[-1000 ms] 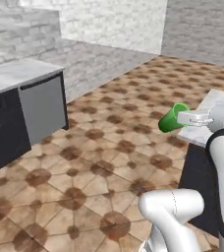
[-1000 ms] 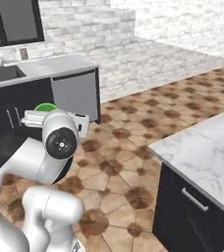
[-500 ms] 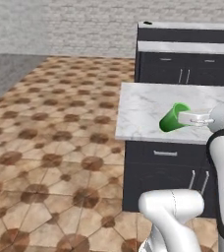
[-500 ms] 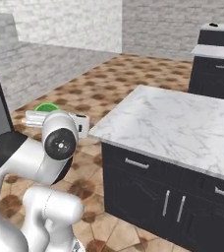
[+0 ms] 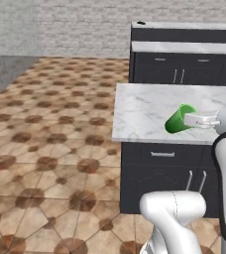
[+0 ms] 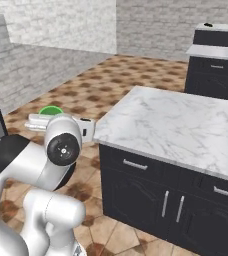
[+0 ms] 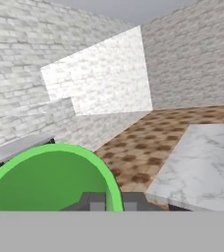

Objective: Open the cabinet directly in front. Then move the beer and the cup to the dining counter with the candle on it.

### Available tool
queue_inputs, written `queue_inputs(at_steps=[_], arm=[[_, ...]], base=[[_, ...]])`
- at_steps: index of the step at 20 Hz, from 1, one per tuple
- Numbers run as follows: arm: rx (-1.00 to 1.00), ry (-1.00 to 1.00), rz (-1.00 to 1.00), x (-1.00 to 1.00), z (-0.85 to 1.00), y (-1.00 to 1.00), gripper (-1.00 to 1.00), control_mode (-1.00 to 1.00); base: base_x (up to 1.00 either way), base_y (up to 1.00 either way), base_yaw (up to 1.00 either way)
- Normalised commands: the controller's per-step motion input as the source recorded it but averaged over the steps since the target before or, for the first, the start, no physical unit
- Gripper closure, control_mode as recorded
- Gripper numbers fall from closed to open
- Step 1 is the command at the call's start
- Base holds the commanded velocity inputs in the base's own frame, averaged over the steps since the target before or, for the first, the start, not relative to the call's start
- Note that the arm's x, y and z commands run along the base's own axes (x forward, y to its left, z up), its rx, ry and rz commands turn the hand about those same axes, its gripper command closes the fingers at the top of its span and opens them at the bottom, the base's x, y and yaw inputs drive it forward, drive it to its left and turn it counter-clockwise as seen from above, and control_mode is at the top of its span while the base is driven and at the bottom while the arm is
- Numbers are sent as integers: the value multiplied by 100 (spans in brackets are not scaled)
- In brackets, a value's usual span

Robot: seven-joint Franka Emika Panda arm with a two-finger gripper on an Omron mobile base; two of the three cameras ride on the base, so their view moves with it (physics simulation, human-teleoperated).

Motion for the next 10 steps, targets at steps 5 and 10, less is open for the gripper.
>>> queue_inputs(at_steps=[5, 10], arm=[[0, 0, 0, 0, 0, 0, 100, 100], [0, 0, 0, 0, 0, 0, 100, 100]], base=[[0, 0, -1], [1, 0, -27]])
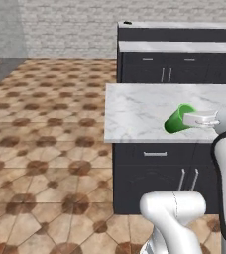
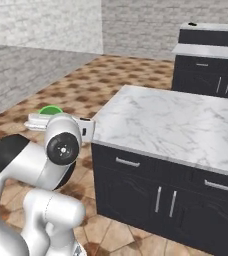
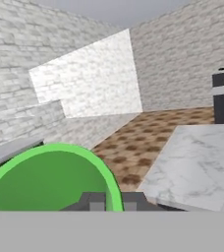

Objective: Open the cabinet directly in front. Then move the beer and the cup to the dining counter with the candle on it.

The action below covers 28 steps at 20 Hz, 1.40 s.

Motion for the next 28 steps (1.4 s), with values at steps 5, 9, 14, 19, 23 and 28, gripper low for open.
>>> queue_inputs(at_steps=[5, 9, 14, 19, 23, 28], arm=[[0, 0, 0, 0, 0, 0, 100, 100], [0, 0, 0, 0, 0, 0, 100, 100], [0, 0, 0, 0, 0, 0, 100, 100], [0, 0, 0, 0, 0, 0, 100, 100], [0, 0, 0, 0, 0, 0, 100, 100], [0, 0, 0, 0, 0, 0, 100, 100]], base=[[5, 24, 0], [14, 100, 0], [17, 100, 0], [18, 100, 0], [37, 100, -4], [96, 61, -22]])
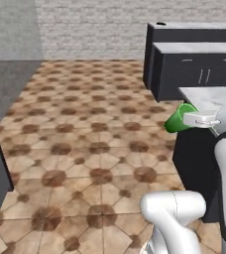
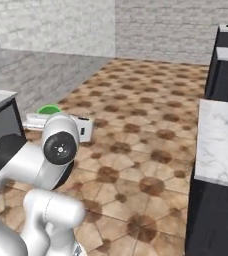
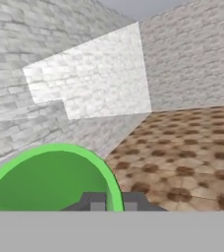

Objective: Open the cabinet directly in front. Then move the beer and the cup to the dining counter with the candle on it.

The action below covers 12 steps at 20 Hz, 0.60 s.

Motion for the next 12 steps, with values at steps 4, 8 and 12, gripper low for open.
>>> queue_inputs(at_steps=[4, 8, 12], arm=[[0, 0, 0, 0, 0, 0, 100, 100], [0, 0, 0, 0, 0, 0, 100, 100], [0, 0, 0, 0, 0, 0, 100, 100]], base=[[100, 16, -33], [100, 12, -33], [100, 16, -27]])
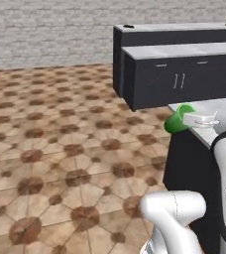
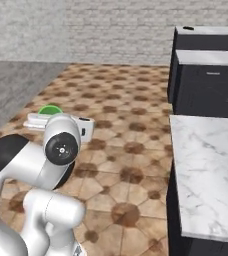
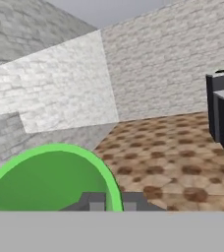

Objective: Open the cabinet directly in front. Then move the beer and the cup to the dining counter with the candle on it.

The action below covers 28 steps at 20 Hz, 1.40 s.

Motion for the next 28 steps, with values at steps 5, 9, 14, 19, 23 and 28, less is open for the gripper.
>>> queue_inputs(at_steps=[5, 9, 14, 19, 23, 28], arm=[[0, 0, 0, 0, 0, 0, 100, 100], [0, 0, 0, 0, 0, 0, 100, 100], [0, 0, 0, 0, 0, 0, 100, 100], [0, 0, 0, 0, 0, 0, 100, 100], [0, 0, 0, 0, 0, 0, 100, 100], [0, 0, 0, 0, 0, 0, 100, 100]], base=[[100, 47, 2], [100, 49, 5], [100, 42, 10], [100, 33, 9], [100, 26, 5], [100, 25, 5]])
